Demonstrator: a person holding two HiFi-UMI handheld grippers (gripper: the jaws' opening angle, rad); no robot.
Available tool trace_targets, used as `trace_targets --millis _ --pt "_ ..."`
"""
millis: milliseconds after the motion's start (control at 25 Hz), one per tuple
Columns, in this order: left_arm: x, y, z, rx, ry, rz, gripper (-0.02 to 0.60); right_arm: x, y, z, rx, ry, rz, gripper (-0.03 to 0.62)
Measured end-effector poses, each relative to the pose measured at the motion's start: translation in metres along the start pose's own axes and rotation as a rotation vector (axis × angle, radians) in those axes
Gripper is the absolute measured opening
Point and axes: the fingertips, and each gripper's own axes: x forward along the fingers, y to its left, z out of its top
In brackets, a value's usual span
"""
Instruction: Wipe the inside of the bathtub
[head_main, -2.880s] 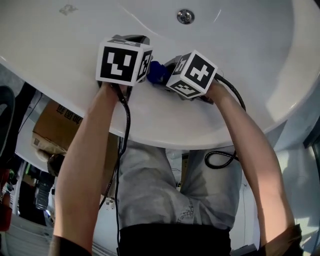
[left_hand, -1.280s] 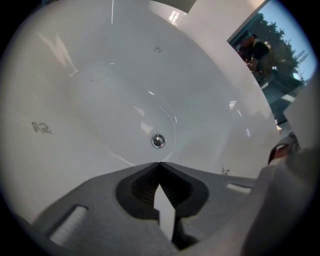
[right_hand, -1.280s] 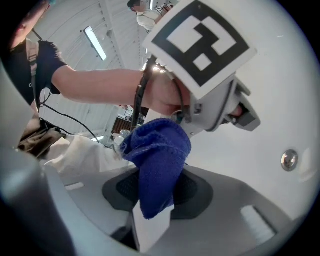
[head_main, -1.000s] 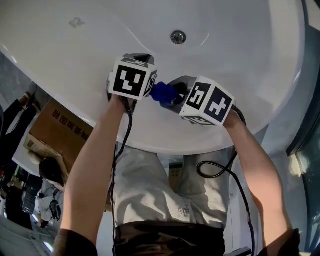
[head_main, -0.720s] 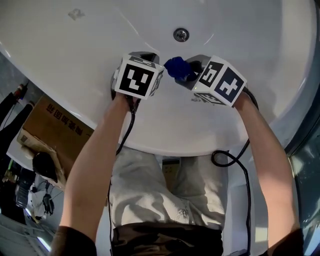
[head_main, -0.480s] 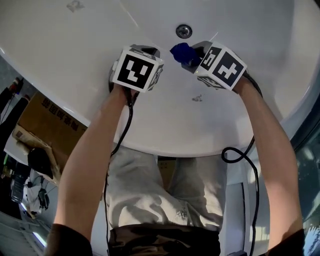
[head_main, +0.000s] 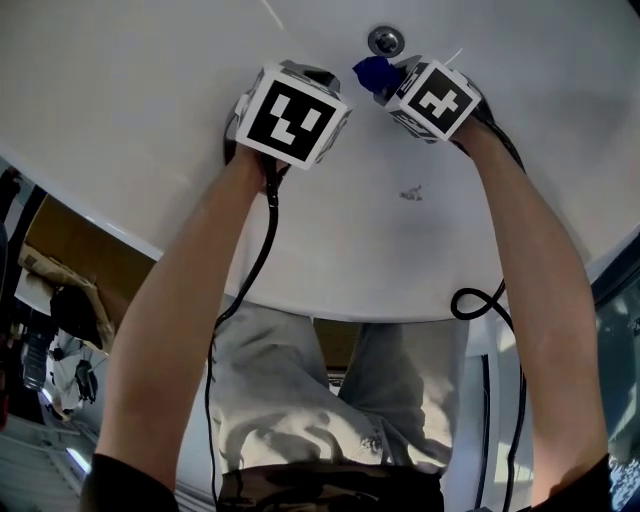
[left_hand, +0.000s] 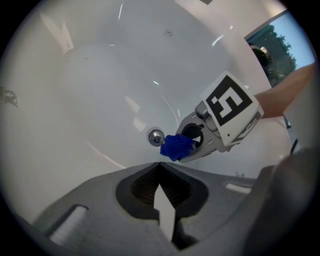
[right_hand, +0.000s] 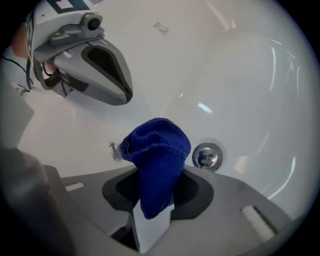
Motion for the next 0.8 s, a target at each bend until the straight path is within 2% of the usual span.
trace_targets --millis 240,360,480,680,800 --pt "0.007 0.0 -0.002 -0.055 -0.022 -0.027 0.0 0.02 -0.012 -0.007 0.052 0.021 -0.023 0.138" --pt "0.01 -0.003 -0.004 -0.04 -0.012 -0.033 0.0 0.03 -0.018 -0.014 0.065 0.041 -0.049 0.138" --pt "0.012 0.001 -0.005 -0.016 -0.008 -0.008 0.002 0.041 -0.017 -0.023 0.046 0.078 -0.056 0.138" --pt "0.01 0.0 -0.007 -0.025 0.002 -0.006 0.0 0.049 0.002 -0.028 0.039 0.12 0.009 0.138" --pt "0.01 -0.001 -0.001 -0.008 -0.028 -0.007 0.0 0.05 0.015 -0.029 0.047 0.108 0.047 0.138"
